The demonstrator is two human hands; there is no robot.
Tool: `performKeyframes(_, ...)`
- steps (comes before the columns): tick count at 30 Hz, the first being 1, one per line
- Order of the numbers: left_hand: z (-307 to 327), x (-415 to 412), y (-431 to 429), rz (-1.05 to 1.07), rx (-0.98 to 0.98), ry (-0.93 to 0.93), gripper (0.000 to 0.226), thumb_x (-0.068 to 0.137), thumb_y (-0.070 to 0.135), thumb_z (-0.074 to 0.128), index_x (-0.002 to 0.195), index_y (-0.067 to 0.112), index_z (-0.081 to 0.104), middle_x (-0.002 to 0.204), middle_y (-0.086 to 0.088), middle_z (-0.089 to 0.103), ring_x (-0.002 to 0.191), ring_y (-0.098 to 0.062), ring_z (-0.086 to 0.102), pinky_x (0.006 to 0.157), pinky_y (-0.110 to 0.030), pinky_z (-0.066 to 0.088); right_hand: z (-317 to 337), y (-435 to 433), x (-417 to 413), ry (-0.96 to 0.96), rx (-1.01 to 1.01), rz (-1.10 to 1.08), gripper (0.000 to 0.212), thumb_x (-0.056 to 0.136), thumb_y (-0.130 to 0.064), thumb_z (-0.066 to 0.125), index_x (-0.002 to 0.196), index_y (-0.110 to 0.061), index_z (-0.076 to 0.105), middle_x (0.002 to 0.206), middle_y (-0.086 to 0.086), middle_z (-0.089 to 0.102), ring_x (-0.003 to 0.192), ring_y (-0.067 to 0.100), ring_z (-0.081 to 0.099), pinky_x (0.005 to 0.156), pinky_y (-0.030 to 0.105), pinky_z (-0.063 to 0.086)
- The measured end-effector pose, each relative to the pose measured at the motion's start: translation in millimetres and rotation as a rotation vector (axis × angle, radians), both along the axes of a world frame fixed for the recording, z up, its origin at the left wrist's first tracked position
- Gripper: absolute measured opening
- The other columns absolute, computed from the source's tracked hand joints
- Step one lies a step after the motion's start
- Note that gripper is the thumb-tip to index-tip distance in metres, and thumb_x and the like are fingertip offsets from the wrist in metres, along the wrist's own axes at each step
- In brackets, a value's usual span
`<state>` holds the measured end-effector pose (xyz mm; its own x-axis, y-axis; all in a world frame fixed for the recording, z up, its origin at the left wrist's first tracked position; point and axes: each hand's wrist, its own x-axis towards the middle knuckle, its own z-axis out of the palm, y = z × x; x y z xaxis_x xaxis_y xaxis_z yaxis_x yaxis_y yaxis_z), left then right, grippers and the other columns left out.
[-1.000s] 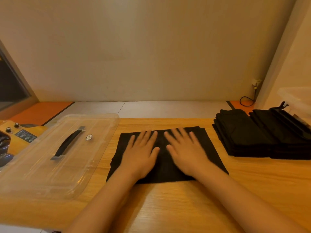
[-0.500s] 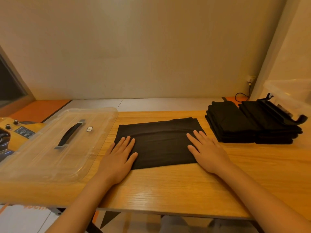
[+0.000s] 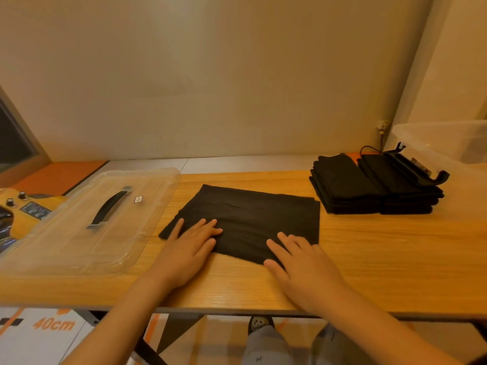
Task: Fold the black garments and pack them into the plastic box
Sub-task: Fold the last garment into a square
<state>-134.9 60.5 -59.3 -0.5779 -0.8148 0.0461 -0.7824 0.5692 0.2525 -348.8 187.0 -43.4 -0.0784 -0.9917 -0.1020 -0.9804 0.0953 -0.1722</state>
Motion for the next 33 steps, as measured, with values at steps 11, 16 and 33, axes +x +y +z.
performKeyframes(11, -17, -54, 44, 0.104, 0.020, -0.081, 0.069, 0.098, 0.058, 0.021, 0.154, 0.023, 0.000, 0.161, 0.004, -0.008, 0.147, -0.013, -0.013, 0.120, -0.036, -0.006, -15, -29, -24, 0.014, -0.037, 0.117, 0.052, 0.102, -0.048, 0.017, 0.151, -0.038, 0.003, 0.161, -0.012, -0.002, 0.146, 0.008, -0.010, 0.117, 0.032, -0.003)
performKeyframes(16, 1, -20, 12, -0.141, 0.208, 0.078, 0.058, 0.097, 0.032, 0.042, 0.148, 0.039, 0.018, 0.159, 0.015, 0.008, 0.143, 0.004, -0.004, 0.121, -0.034, -0.006, -17, 7, 7, -0.004, -0.042, 0.017, 0.058, 0.099, -0.056, 0.015, 0.152, -0.036, 0.003, 0.161, -0.008, -0.001, 0.147, 0.015, -0.005, 0.117, 0.036, 0.005)
performKeyframes(33, 4, -35, 20, -0.103, 0.083, 0.072, 0.055, 0.100, 0.046, 0.035, 0.151, 0.036, 0.017, 0.159, 0.015, 0.012, 0.145, 0.000, 0.003, 0.119, -0.027, 0.000, -12, -13, -79, -0.241, -0.175, -0.040, 0.049, 0.101, -0.037, 0.037, 0.148, -0.030, 0.027, 0.157, -0.010, 0.022, 0.144, 0.005, 0.016, 0.114, 0.024, 0.014)
